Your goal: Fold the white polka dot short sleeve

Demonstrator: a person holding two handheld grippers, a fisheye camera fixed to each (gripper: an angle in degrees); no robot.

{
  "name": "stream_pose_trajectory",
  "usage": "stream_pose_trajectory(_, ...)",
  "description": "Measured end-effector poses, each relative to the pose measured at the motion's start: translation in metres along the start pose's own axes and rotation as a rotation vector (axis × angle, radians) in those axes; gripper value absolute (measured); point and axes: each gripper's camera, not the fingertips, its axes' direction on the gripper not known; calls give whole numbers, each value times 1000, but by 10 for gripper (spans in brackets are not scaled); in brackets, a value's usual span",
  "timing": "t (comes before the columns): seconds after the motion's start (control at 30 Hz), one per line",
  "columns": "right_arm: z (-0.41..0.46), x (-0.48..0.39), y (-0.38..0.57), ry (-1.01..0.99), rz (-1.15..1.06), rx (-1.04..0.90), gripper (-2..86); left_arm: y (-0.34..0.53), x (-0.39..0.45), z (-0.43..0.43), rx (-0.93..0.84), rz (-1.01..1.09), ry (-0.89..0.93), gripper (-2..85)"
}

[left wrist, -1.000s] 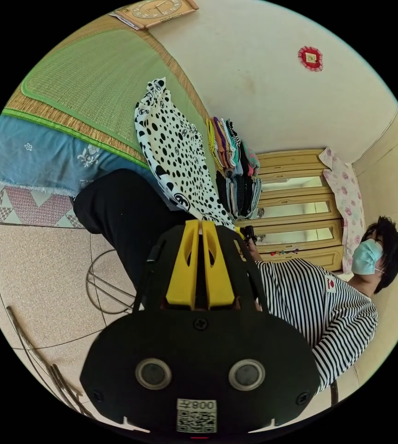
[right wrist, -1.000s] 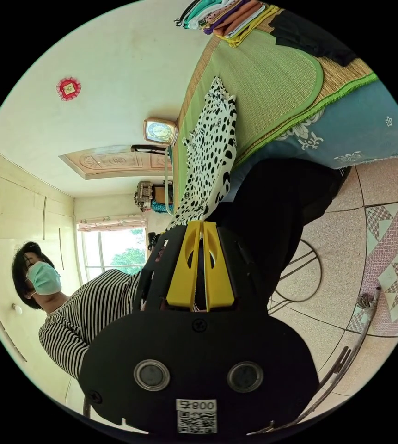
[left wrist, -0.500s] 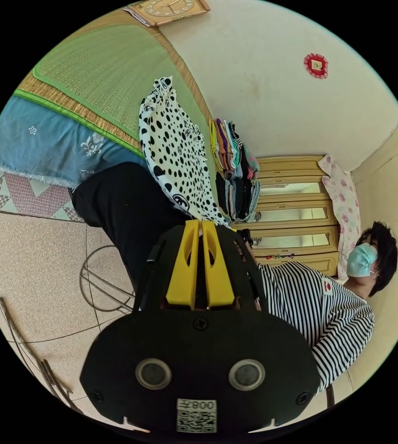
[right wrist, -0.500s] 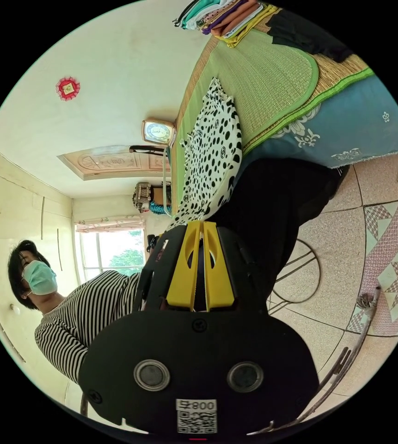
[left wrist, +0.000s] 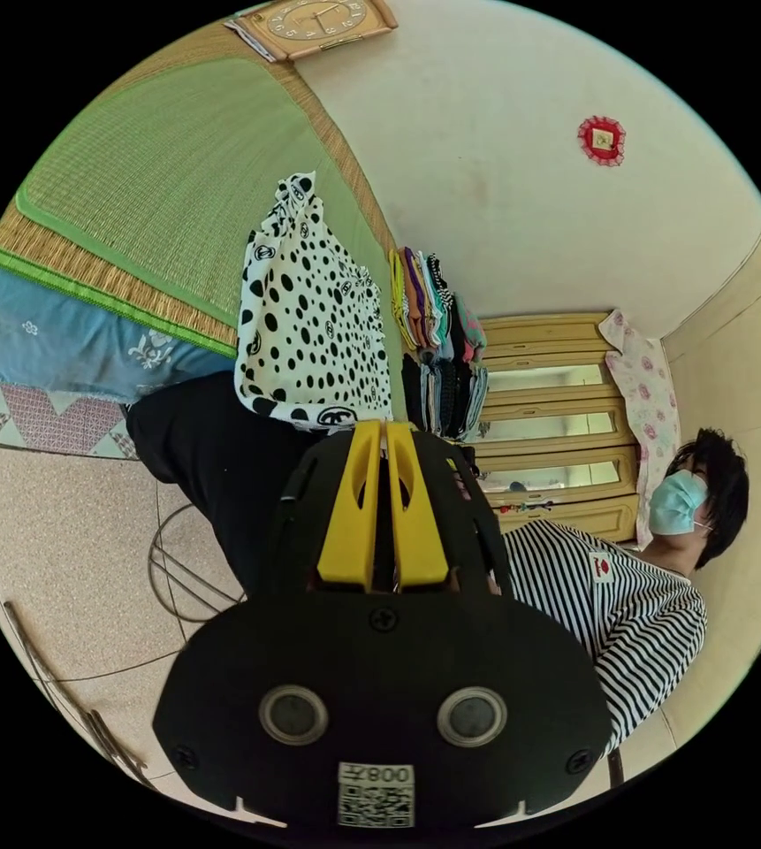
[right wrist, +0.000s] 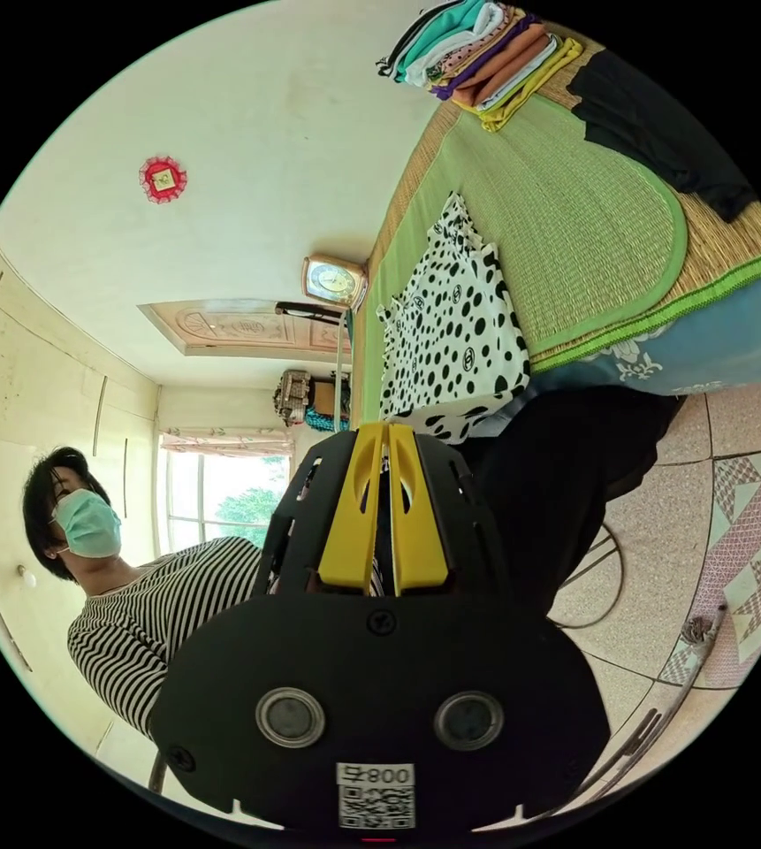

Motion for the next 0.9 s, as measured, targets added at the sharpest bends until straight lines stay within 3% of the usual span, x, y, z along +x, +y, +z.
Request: stream_pose_trajectory(0.9,42,-64,-226,99,-86,59,5,-306,32,21,114,27,11,9)
